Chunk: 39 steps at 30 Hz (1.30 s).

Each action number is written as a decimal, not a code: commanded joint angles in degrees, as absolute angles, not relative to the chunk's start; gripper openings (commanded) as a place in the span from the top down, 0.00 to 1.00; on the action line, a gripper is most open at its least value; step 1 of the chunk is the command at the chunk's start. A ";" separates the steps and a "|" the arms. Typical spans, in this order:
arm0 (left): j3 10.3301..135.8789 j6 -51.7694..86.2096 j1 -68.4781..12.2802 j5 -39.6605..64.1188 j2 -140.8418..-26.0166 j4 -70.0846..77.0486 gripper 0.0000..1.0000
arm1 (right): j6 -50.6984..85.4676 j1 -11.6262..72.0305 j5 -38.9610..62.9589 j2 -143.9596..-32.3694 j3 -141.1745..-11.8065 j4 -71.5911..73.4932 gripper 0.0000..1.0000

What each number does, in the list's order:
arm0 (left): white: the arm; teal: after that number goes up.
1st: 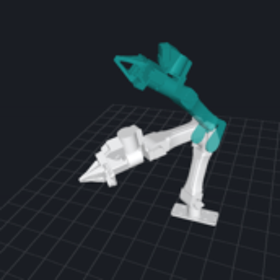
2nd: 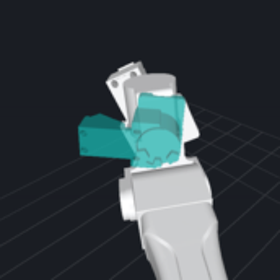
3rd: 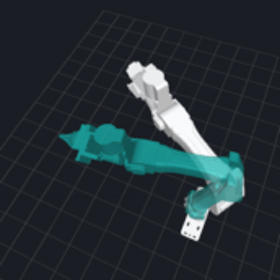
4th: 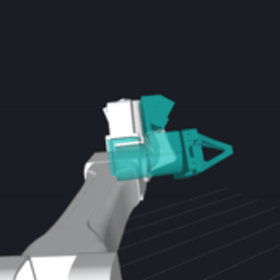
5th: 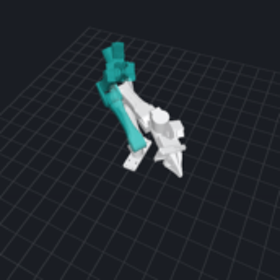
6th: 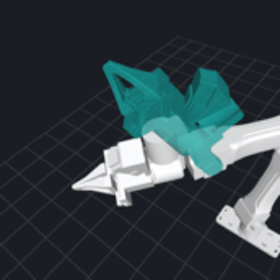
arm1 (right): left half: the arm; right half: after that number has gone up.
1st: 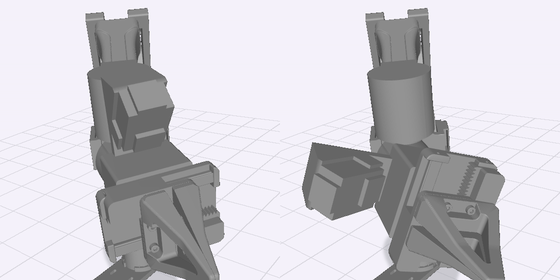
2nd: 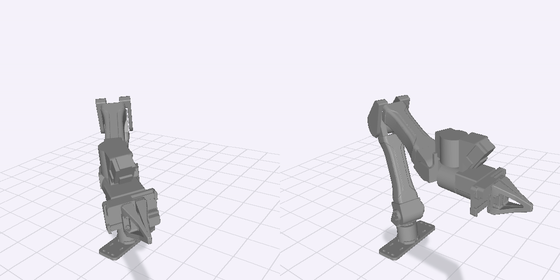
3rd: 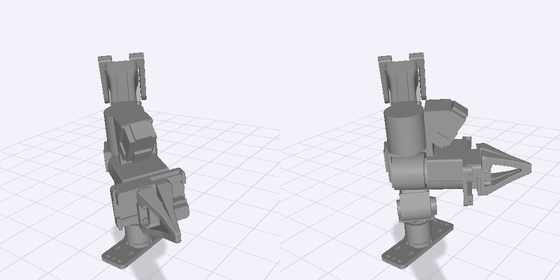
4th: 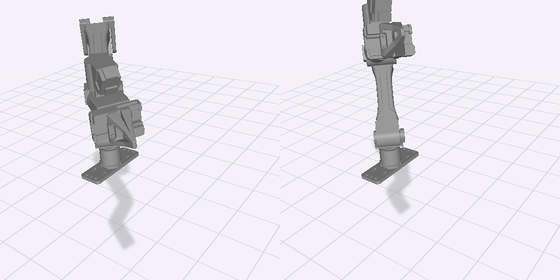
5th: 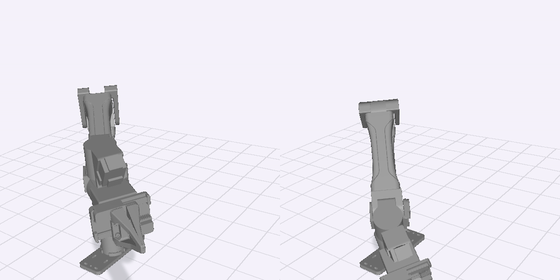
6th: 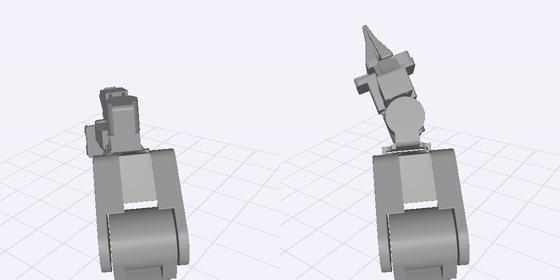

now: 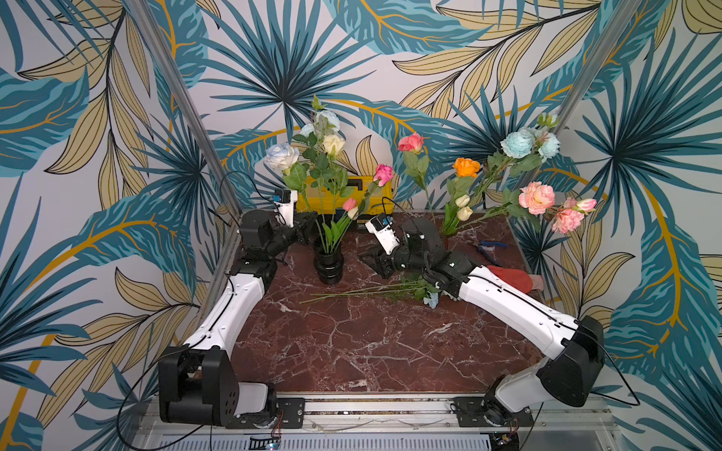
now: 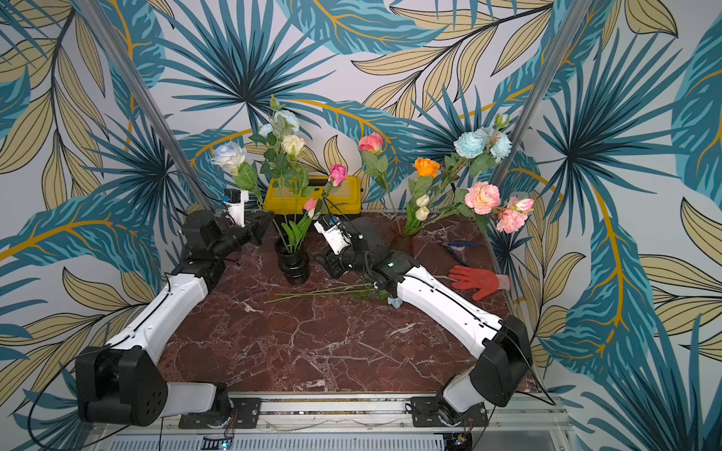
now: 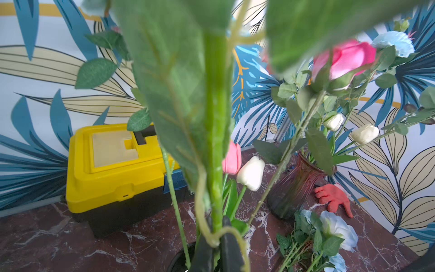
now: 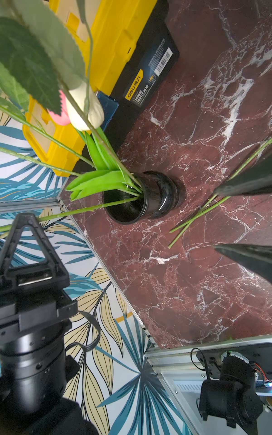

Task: Pick out blue flowers from the vase
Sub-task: Pick up the flower from the vase, then place the flower at the center of the board.

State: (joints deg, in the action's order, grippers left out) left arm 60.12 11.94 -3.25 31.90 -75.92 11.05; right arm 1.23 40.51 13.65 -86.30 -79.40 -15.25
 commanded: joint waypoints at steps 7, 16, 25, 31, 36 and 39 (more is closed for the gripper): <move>62.47 10.73 -3.59 30.40 -67.52 7.78 1.00 | -0.77 40.62 14.38 -84.11 -82.75 -17.19 0.66; 64.68 13.89 -4.14 37.49 -63.28 3.68 1.00 | -1.67 40.71 19.81 -86.59 -88.84 -18.74 0.63; 64.60 16.82 -9.08 41.22 -61.07 3.63 1.00 | 0.21 40.87 24.73 -92.92 -94.45 -15.33 0.61; 64.27 17.77 -10.13 42.28 -60.24 3.61 1.00 | 0.70 40.94 25.30 -93.96 -94.77 -13.79 0.61; 63.54 17.36 -10.43 42.27 -61.41 3.22 1.00 | 1.45 41.02 26.29 -94.22 -94.83 -13.34 0.61; 63.77 17.23 -11.34 42.04 -62.32 3.19 1.00 | 1.36 41.03 26.21 -94.20 -94.76 -13.49 0.61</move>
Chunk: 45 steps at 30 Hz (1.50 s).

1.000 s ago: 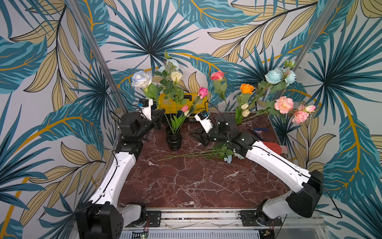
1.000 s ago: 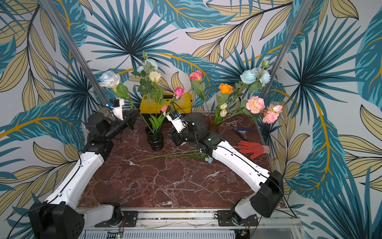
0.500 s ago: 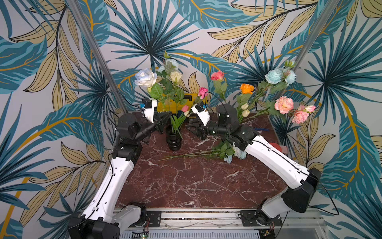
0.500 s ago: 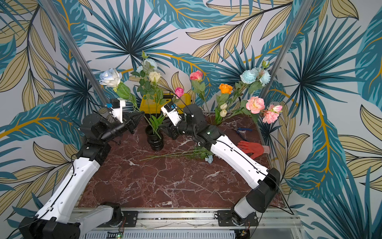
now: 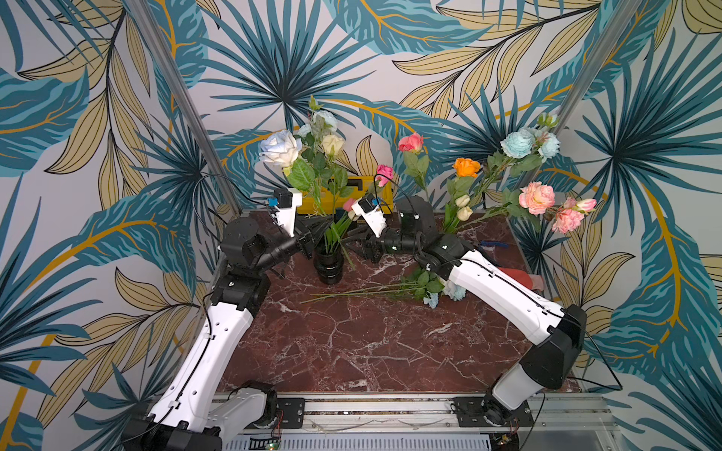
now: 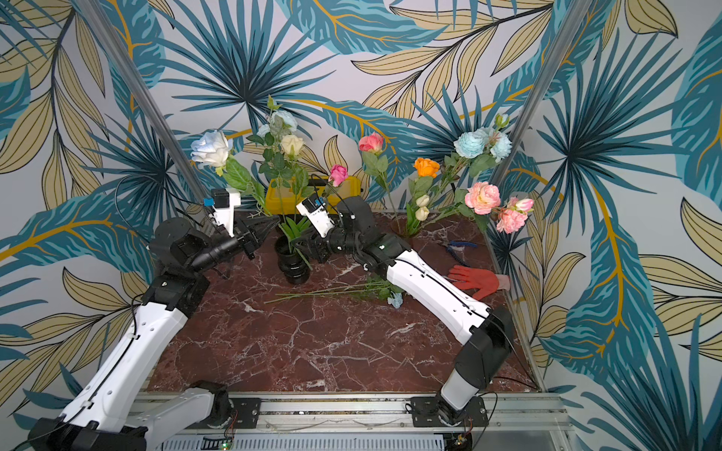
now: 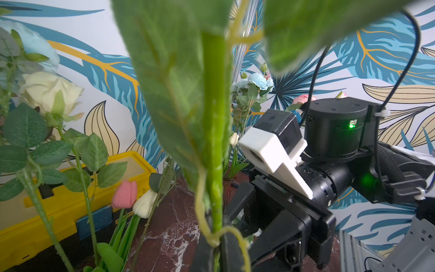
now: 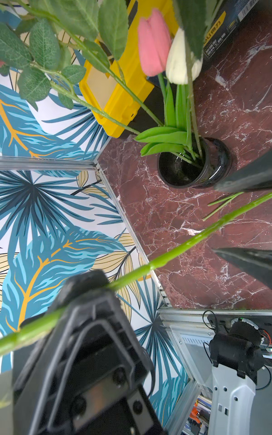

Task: Pick out blue flowers from the vase
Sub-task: Place the flower at the center of the board.

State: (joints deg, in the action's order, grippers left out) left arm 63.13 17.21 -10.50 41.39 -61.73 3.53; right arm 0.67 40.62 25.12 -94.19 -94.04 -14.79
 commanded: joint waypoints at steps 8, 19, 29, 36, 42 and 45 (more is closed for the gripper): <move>65.42 17.07 -13.63 42.11 -63.98 3.30 1.00 | 1.22 41.02 26.11 -95.89 -95.62 -13.37 0.65; 65.43 17.23 -14.30 42.06 -64.51 3.32 0.92 | 1.88 40.97 26.27 -96.06 -95.19 -13.08 1.00; 62.44 16.38 -14.24 41.48 -63.28 3.31 0.44 | 0.91 40.99 24.45 -94.23 -94.15 -13.15 1.00; 61.18 16.63 -14.26 41.66 -64.79 3.29 0.47 | 1.25 40.98 25.82 -93.91 -93.61 -13.02 1.00; 63.35 16.54 -14.31 42.95 -68.55 3.34 0.59 | 0.65 41.05 26.19 -93.52 -93.57 -14.18 1.00; 64.85 16.67 -14.37 43.92 -70.16 3.43 0.65 | 0.36 41.20 26.19 -93.36 -93.35 -14.63 1.00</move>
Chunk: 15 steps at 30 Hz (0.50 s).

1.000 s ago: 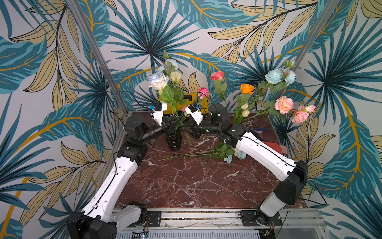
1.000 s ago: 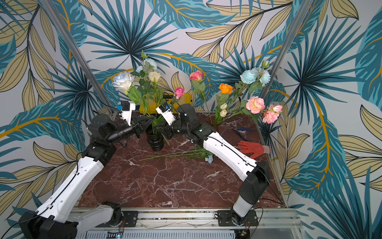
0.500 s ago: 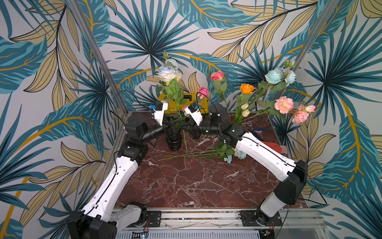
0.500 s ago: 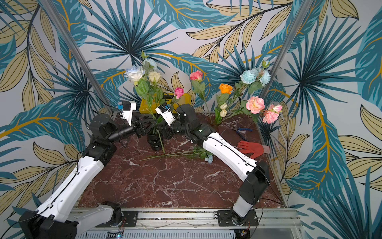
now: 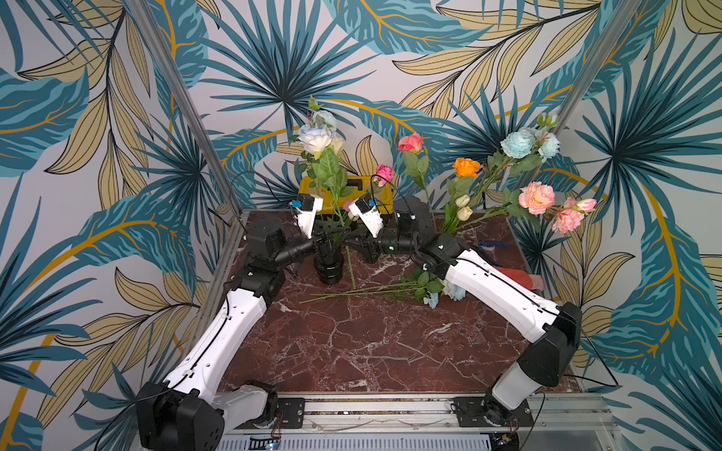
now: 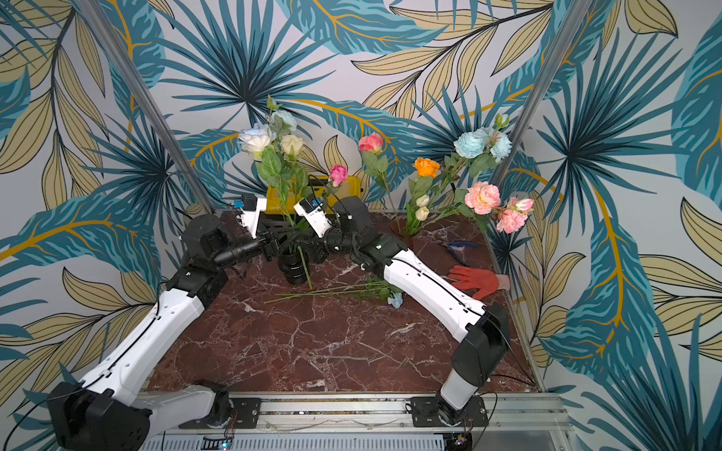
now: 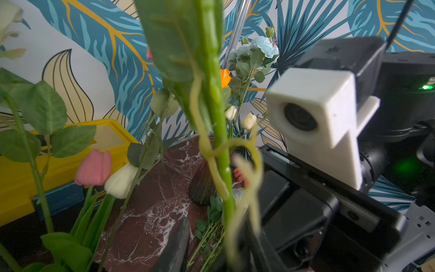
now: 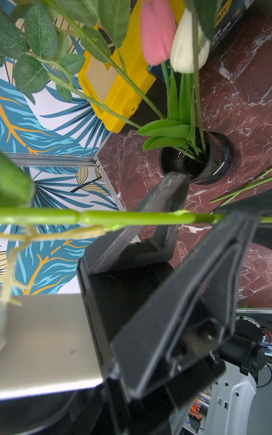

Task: Pick out blue flowers from the vase
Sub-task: Place the flower at the center of the board.

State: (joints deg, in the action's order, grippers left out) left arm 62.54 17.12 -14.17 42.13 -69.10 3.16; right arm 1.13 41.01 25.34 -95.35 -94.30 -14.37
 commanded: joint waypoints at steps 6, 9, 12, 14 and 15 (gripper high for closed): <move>66.12 16.49 -15.17 44.50 -71.71 3.43 0.79 | 0.17 41.16 25.92 -93.39 -93.28 -14.58 1.00; 65.95 16.30 -15.22 44.23 -71.29 3.45 0.86 | 0.18 41.17 25.77 -93.68 -93.09 -14.58 1.00; 65.58 16.34 -15.23 43.93 -70.65 3.48 0.98 | 0.29 41.13 25.58 -93.78 -92.88 -14.21 1.00; 65.23 16.34 -15.26 43.62 -70.19 3.50 1.00 | 0.47 41.17 25.32 -93.78 -92.68 -13.80 1.00; 65.08 16.31 -15.21 43.47 -69.99 3.44 1.00 | 0.53 41.19 25.26 -93.78 -92.69 -13.72 1.00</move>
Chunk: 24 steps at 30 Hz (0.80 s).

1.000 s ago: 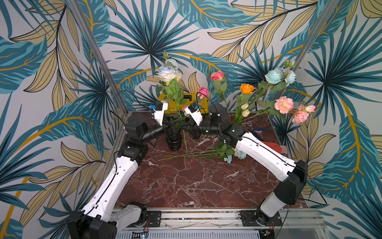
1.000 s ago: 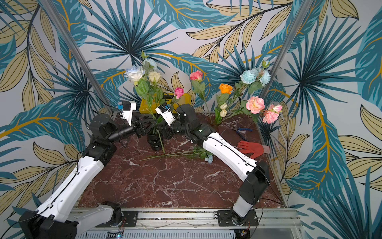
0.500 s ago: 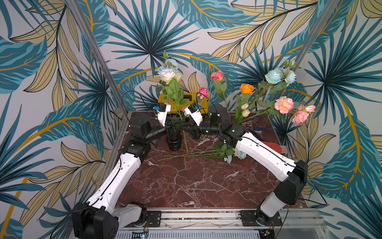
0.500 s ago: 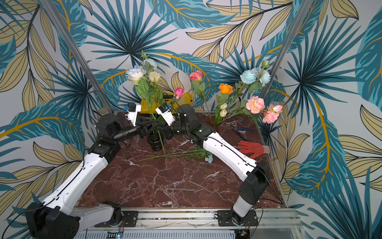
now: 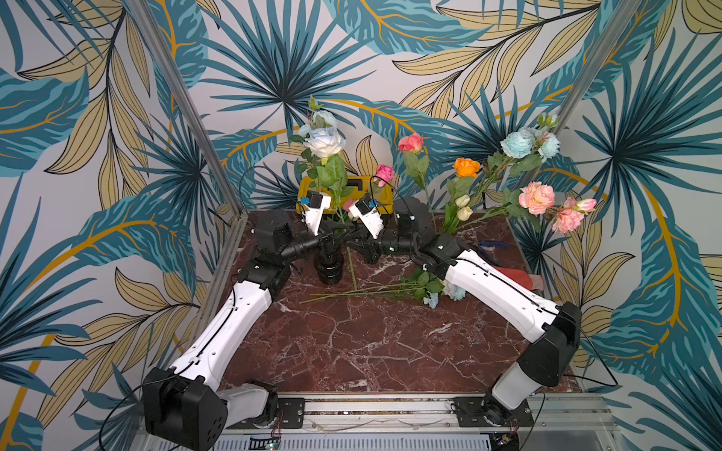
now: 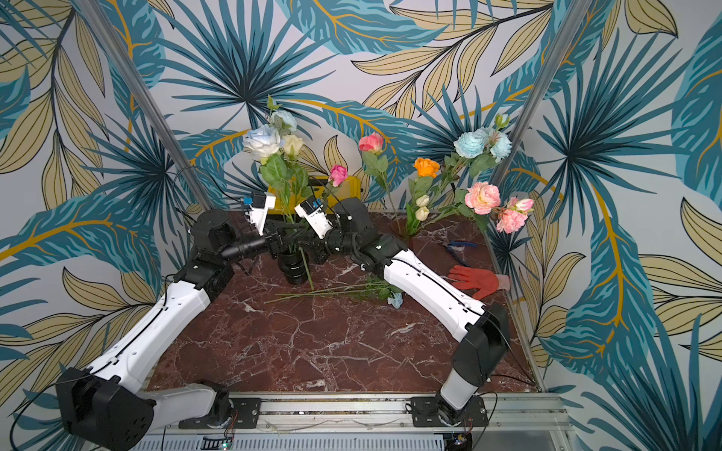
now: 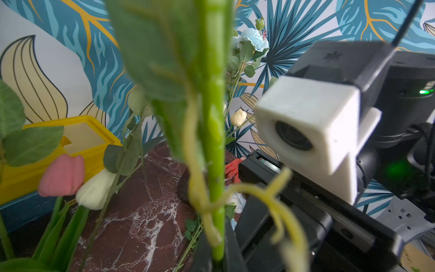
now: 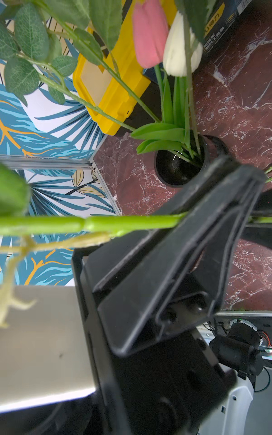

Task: Pick out blue flowers from the vase
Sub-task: Place the flower at the center of the board.

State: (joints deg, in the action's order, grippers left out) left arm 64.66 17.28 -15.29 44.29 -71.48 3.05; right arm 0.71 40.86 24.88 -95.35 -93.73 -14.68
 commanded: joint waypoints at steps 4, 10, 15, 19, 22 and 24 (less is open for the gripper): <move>64.21 16.04 -15.21 42.58 -69.01 3.43 1.00 | 0.79 41.14 24.24 -93.47 -92.07 -13.18 0.99; 61.31 12.51 -15.26 38.73 -66.87 2.87 1.00 | 0.75 41.16 20.33 -89.12 -88.24 -13.16 0.57; 62.19 2.96 -16.65 32.29 -65.64 -9.83 1.00 | 1.38 40.71 13.80 -79.69 -78.57 -13.27 0.55; 63.66 -6.07 -21.90 21.93 -66.89 -20.95 1.00 | 2.15 39.72 9.26 -71.44 -72.46 -14.95 0.55; 64.00 -10.59 -25.63 14.65 -69.12 -25.27 1.00 | 2.57 38.84 6.25 -66.24 -69.38 -15.89 0.56; 64.38 -12.52 -27.73 11.16 -71.06 -27.20 1.00 | 3.58 37.49 5.58 -63.51 -67.50 -15.53 0.56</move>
